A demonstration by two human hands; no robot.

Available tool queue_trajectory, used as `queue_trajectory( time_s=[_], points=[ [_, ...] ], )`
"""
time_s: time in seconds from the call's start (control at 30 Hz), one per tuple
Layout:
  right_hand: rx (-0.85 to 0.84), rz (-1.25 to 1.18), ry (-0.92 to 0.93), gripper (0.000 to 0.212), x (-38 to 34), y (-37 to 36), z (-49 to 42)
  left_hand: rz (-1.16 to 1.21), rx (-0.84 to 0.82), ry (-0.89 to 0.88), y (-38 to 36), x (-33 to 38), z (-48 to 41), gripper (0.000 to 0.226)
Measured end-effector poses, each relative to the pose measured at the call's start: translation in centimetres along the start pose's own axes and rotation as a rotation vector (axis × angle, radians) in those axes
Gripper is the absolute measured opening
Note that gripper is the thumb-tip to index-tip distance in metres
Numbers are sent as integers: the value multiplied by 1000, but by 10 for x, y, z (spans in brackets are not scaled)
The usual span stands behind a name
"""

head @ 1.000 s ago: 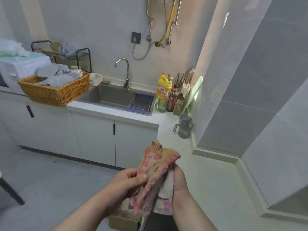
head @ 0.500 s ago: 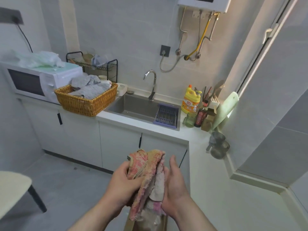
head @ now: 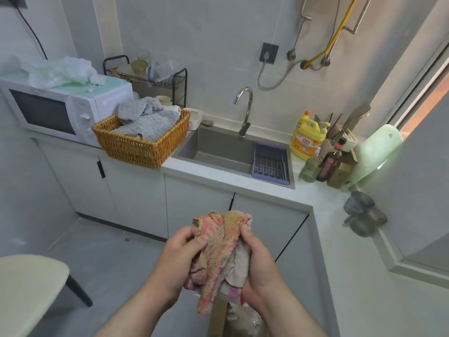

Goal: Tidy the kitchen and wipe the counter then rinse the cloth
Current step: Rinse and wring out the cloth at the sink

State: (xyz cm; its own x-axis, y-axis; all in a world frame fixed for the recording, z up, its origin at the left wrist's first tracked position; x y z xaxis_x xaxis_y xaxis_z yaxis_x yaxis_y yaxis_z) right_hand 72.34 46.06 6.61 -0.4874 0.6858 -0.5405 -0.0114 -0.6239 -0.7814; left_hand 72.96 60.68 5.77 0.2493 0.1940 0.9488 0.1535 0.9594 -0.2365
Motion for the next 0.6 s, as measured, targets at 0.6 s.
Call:
queue_trajectory(
  time_s=[0.6],
  points=[
    [10,14,26,59,-120,39,-222,-65,-2,21,18,61,-243,21]
  ],
)
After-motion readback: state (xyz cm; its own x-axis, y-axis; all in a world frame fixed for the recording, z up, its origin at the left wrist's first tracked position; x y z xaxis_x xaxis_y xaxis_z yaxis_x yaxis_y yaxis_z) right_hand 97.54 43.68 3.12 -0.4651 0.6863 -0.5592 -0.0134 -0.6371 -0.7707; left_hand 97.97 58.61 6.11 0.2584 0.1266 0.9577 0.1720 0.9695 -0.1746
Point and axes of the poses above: each hand's wrist, its own z-axis away from the middle knuckle, its own y-axis out of the back of the hand, x = y × z, the point moved 1 cm from there along -z, towards the middle knuckle, and after that the axes turned 7 degrees about -x, right-handed, at the moved point
